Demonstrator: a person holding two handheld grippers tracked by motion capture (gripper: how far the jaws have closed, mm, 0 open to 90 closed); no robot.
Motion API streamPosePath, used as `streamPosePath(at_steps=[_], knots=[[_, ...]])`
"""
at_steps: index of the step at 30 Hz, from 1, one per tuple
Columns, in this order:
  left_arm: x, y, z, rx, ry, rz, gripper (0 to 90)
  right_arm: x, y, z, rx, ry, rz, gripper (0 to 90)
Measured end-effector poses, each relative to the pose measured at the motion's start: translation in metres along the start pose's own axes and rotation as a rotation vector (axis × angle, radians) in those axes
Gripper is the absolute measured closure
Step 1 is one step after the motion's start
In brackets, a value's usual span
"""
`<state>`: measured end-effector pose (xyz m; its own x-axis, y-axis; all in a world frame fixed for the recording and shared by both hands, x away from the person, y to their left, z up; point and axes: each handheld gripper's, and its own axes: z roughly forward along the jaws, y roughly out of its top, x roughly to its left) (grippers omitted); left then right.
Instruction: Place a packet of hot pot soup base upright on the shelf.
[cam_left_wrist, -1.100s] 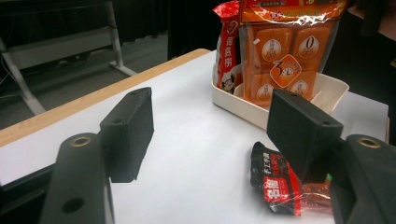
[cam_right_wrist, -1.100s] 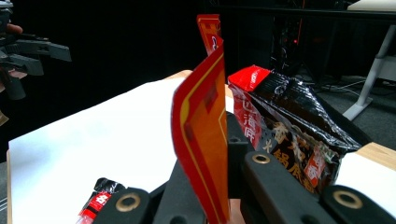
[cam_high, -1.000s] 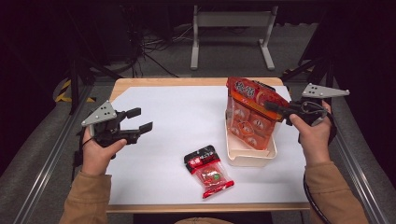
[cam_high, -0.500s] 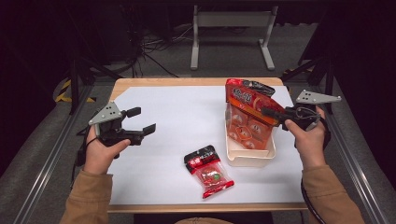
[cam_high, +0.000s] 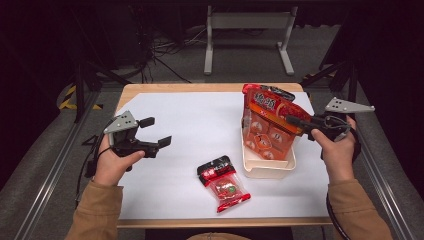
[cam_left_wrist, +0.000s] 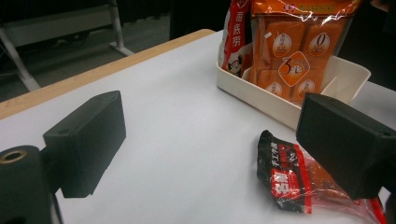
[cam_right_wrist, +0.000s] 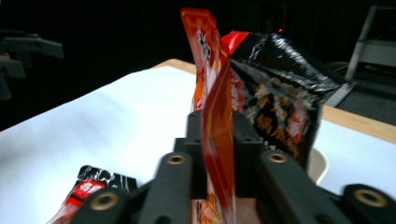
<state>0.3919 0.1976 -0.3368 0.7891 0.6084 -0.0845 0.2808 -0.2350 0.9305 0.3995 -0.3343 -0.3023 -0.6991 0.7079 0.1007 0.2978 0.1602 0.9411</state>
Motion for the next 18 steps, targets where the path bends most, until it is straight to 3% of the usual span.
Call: streamPosePath(at_steps=[7, 10, 18], knots=[[-0.001, -0.003, 0.003, 0.020, -0.016, 0.003, 7.5, -0.001, -0.002, -0.016, -0.045, -0.019, 0.005, 56.2], [-0.002, -0.005, 0.005, 0.036, -0.017, 0.013, 8.7, 0.000, -0.005, -0.025, -0.072, -0.005, 0.019, 51.9], [-0.003, -0.007, 0.010, 0.059, -0.030, 0.013, 11.1, 0.007, -0.011, -0.038, -0.044, -0.027, -0.024, 44.2]])
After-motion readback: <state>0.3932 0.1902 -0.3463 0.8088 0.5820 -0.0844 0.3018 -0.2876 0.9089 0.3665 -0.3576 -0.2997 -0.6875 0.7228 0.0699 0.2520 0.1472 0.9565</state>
